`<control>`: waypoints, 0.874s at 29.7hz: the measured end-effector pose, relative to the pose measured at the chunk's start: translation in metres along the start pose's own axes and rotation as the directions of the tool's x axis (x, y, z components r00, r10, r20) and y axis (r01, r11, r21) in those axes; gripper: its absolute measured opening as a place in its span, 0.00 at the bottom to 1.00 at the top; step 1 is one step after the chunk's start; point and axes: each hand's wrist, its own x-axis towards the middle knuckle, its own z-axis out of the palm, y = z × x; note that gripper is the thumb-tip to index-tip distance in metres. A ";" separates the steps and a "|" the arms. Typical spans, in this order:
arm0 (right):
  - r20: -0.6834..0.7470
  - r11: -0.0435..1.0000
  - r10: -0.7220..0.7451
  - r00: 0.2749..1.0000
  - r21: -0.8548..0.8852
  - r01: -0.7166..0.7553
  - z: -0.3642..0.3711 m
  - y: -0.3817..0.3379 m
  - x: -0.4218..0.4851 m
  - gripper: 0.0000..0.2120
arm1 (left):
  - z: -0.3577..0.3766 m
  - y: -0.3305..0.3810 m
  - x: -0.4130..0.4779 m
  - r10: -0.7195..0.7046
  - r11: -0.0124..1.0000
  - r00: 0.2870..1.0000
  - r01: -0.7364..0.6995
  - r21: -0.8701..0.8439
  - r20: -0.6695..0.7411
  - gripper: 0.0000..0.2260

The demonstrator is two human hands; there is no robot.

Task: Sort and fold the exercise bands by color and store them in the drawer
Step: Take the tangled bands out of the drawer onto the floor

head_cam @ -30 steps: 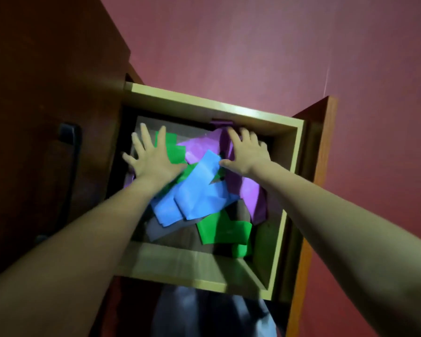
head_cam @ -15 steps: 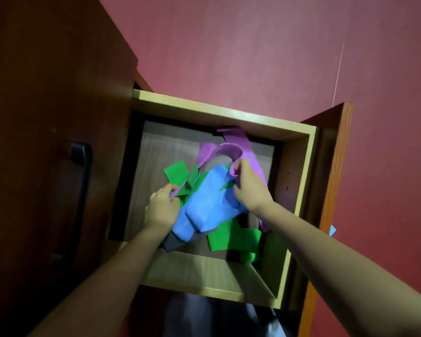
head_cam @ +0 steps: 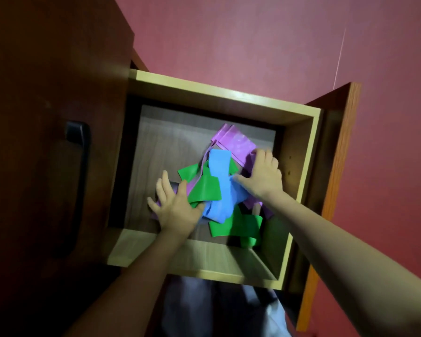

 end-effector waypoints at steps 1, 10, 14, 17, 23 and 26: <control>-0.001 0.994 0.040 0.999 0.106 -0.040 0.000 0.002 -0.002 0.28 | -0.002 0.000 0.004 -0.003 1.000 1.000 0.004 -0.016 0.015 0.30; 0.332 0.990 0.126 0.935 0.012 -0.138 0.027 0.019 -0.056 0.29 | 0.000 0.007 0.001 -0.014 0.935 0.992 0.058 -0.349 0.126 0.32; 0.302 0.962 -0.012 0.953 -0.256 0.094 0.043 0.029 -0.084 0.39 | 0.000 0.007 -0.010 0.049 0.921 0.986 0.016 -0.388 0.157 0.38; 0.285 0.840 -0.126 0.950 -0.478 0.255 0.055 0.037 -0.094 0.43 | 0.004 0.006 -0.019 0.122 0.909 0.976 -0.036 -0.416 0.181 0.45; 0.176 0.954 -0.079 0.981 -0.272 0.126 0.056 0.035 -0.073 0.23 | 0.026 0.020 -0.020 0.006 0.872 0.964 0.125 -0.474 0.266 0.25; 0.269 0.987 0.085 0.959 0.109 -0.118 0.058 0.035 -0.063 0.17 | 0.029 0.032 -0.028 -0.064 0.770 0.945 0.252 -0.587 0.322 0.23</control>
